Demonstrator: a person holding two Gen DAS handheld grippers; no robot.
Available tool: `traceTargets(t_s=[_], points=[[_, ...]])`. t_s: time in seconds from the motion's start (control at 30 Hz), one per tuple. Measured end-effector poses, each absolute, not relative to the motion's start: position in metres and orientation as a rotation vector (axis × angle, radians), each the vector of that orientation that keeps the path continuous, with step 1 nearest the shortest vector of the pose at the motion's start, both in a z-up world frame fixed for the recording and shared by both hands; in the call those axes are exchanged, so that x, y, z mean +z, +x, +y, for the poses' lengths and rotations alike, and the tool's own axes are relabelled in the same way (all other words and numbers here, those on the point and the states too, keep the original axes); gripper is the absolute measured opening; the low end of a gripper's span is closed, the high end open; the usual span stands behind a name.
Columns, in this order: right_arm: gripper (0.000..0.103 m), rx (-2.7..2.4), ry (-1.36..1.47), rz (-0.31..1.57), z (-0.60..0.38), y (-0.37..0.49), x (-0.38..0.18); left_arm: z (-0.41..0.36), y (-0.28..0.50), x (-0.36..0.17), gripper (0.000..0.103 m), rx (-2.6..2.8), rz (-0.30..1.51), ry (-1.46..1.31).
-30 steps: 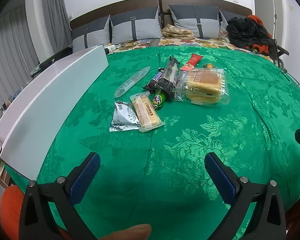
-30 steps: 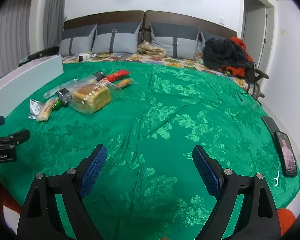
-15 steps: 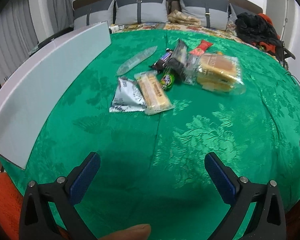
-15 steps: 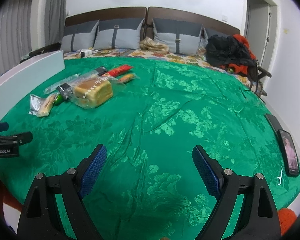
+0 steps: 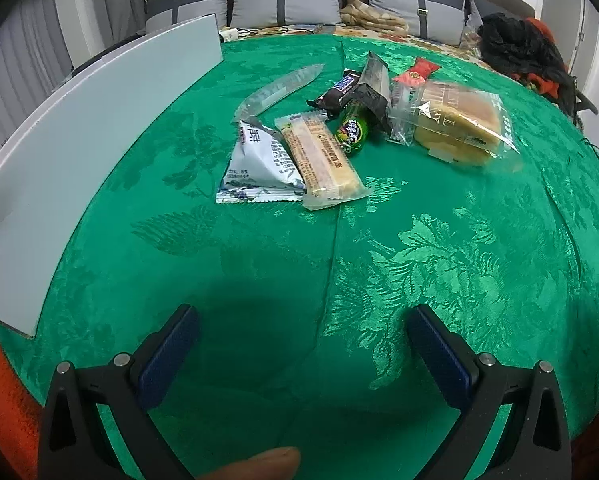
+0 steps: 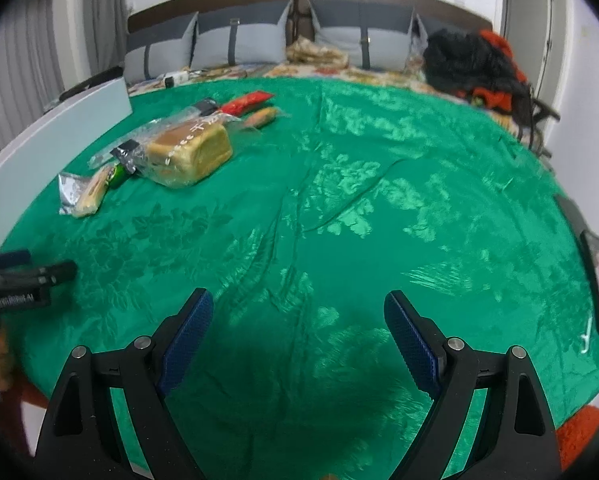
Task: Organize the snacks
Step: 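Move the left tool toward the white-and-blue chip packet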
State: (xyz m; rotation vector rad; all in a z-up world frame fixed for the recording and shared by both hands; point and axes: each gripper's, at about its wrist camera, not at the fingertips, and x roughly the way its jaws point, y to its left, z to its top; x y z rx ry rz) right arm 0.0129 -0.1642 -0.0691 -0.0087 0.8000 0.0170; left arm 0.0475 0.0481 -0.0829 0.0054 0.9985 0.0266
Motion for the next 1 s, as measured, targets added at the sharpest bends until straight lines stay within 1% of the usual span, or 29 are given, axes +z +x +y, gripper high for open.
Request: traceTargets(t_s=[0.23, 0.5, 0.77, 0.83, 1.0], points=[[0.090, 0.058, -0.103, 0.872, -0.149, 0.060, -0.070, 0.052, 0.051, -0.084, 0.103, 0.011, 1.010, -0.014], [0.090, 0.100, -0.207, 0.948, -0.138, 0.097, -0.091, 0.052, 0.050, -0.084, 0.103, 0.008, 0.997, -0.010], [0.091, 0.162, -0.109, 0.958, -0.152, 0.130, -0.093, 0.052, 0.051, -0.084, 0.103, 0.009, 0.985, -0.011], [0.093, 0.161, -0.111, 0.950, -0.155, 0.131, -0.094, 0.052, 0.051, -0.084, 0.103, -0.003, 0.977, -0.006], [0.094, 0.161, -0.108, 0.906, -0.155, 0.128, -0.096, 0.052, 0.054, -0.084, 0.103, 0.003, 0.984, -0.009]])
